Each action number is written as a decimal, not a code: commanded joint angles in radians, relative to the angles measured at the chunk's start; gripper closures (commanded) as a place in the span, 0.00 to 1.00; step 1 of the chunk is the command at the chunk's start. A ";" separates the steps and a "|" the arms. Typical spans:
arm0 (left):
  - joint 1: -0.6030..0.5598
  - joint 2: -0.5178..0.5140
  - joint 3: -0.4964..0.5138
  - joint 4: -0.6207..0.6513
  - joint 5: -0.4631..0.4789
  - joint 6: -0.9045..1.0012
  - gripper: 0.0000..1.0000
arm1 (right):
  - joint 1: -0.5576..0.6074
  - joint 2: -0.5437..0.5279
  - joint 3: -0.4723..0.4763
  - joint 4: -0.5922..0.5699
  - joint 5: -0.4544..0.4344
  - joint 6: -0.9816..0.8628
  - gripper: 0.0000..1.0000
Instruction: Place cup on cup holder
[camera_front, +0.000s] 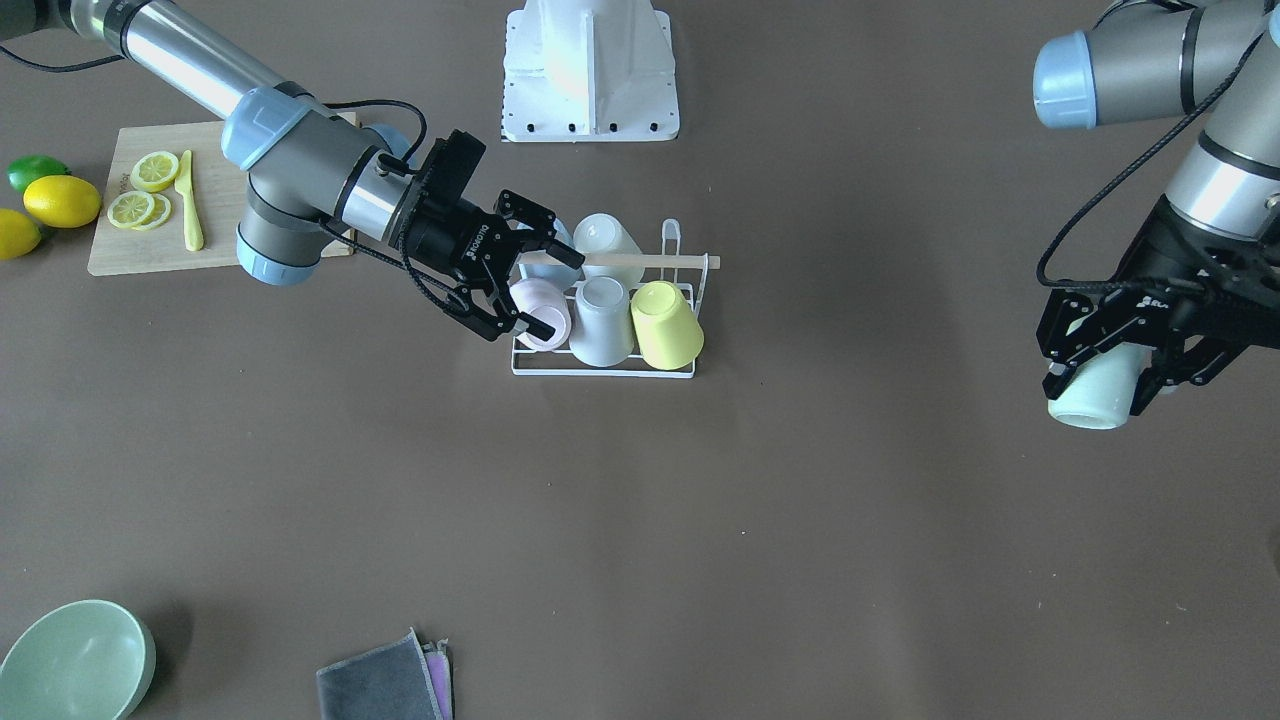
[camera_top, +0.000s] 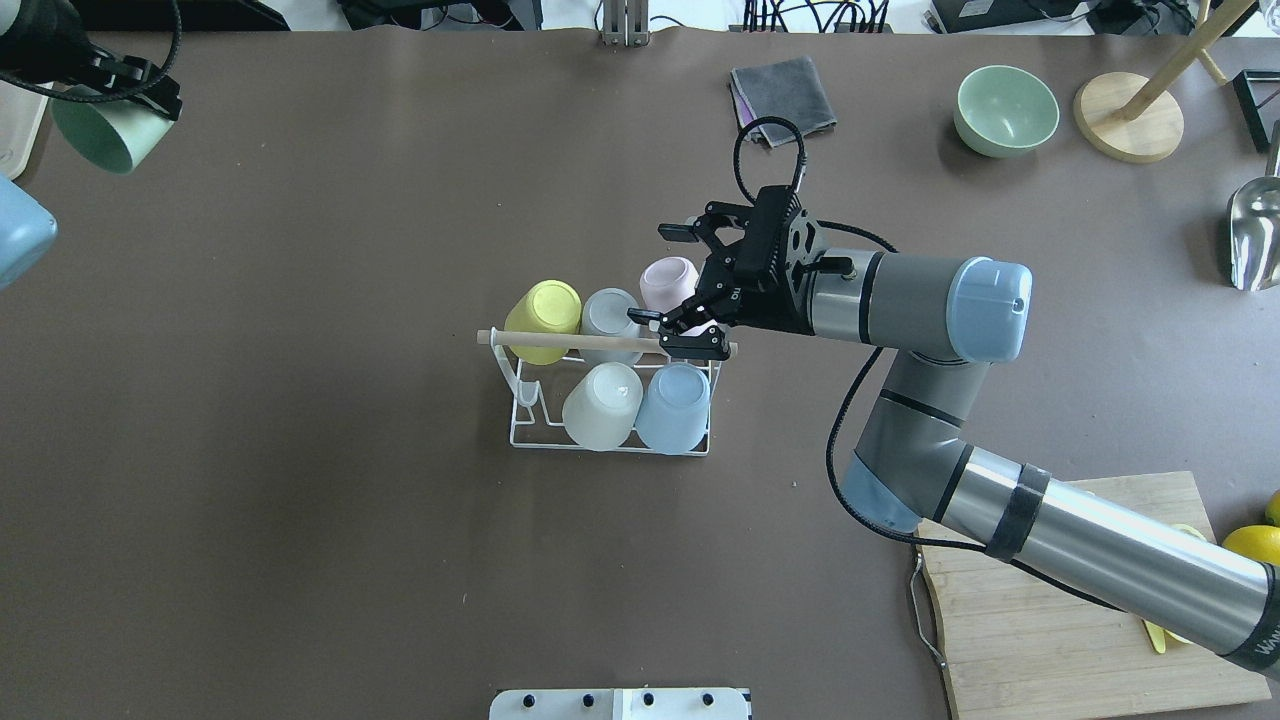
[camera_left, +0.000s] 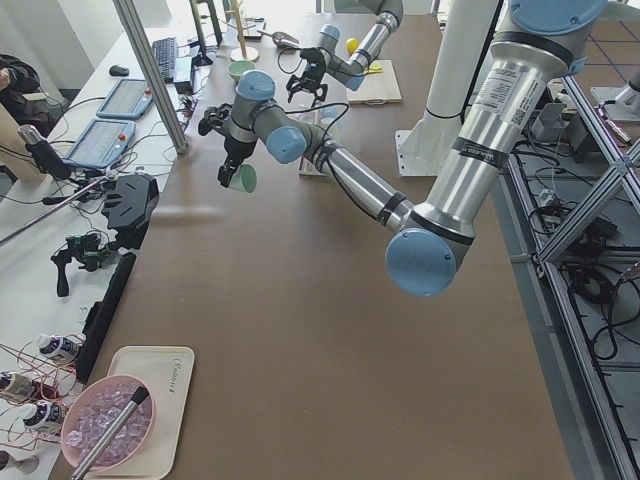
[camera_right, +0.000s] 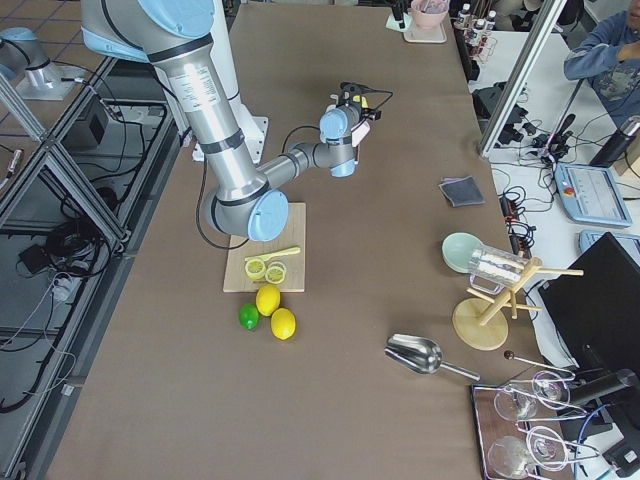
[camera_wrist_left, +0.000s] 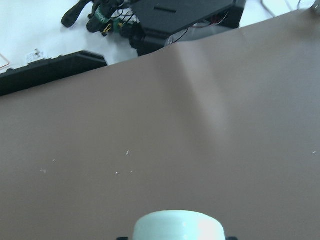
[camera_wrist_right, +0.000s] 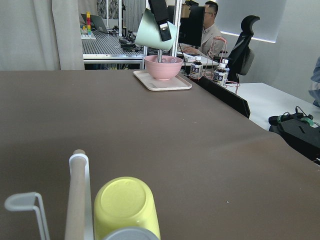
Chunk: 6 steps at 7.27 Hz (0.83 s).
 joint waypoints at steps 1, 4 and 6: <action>0.039 0.003 -0.007 -0.242 0.003 -0.112 1.00 | 0.001 -0.002 0.000 0.000 0.000 0.000 0.00; 0.042 0.027 -0.043 -0.469 0.069 -0.204 1.00 | 0.074 0.002 0.041 -0.079 0.096 -0.002 0.00; 0.081 0.060 -0.041 -0.679 0.188 -0.203 1.00 | 0.165 -0.002 0.150 -0.338 0.245 -0.002 0.00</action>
